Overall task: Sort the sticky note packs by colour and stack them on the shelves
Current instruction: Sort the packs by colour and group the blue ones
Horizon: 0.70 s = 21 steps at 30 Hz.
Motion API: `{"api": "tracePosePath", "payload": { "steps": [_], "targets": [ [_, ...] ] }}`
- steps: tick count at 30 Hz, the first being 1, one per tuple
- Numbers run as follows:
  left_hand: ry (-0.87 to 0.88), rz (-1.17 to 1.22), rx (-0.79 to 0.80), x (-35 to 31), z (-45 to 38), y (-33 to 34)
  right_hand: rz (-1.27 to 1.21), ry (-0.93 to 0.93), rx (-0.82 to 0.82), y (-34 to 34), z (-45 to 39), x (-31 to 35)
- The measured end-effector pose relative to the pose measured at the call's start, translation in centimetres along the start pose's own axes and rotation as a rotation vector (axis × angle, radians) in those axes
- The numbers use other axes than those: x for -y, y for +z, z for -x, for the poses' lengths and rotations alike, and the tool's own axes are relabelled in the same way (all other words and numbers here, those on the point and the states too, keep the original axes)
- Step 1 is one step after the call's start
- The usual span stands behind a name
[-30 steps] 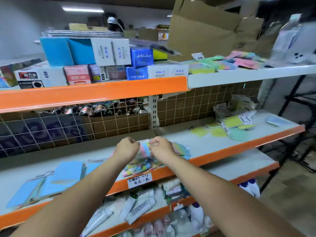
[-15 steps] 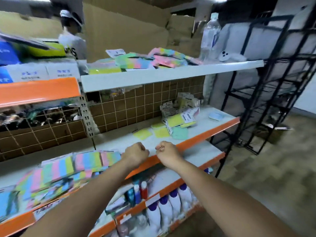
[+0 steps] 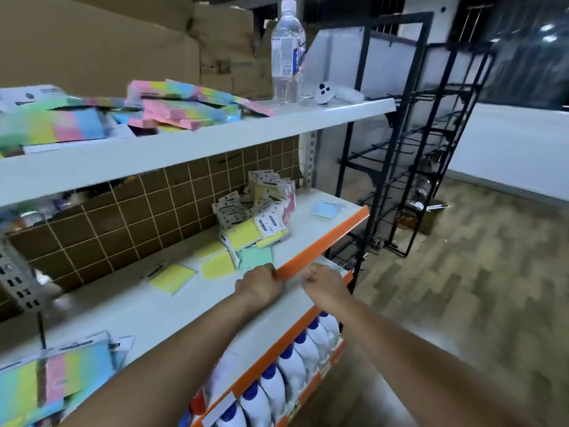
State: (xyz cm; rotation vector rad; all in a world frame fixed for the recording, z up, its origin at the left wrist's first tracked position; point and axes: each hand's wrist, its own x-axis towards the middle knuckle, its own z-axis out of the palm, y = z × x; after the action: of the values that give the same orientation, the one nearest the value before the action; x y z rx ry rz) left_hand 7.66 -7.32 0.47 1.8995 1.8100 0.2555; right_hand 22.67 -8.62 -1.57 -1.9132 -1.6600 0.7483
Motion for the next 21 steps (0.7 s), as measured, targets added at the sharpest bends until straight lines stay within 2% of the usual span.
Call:
{"api": "tracePosePath", "payload": {
  "steps": [6,12,21],
  "targets": [
    [0.086,0.021,0.133,-3.9,-7.5,-0.3,-0.001,0.072,-0.04,-3.2,-6.3,-1.3],
    [0.138,0.057,0.142,-7.3,-13.4,1.2,-0.06,0.164,-0.113,-5.3,-10.5,-3.2],
    [0.119,0.012,0.17,-11.0,-20.8,3.1,-0.062,0.192,-0.084,-8.0,-18.2,-7.4]
  ]
}}
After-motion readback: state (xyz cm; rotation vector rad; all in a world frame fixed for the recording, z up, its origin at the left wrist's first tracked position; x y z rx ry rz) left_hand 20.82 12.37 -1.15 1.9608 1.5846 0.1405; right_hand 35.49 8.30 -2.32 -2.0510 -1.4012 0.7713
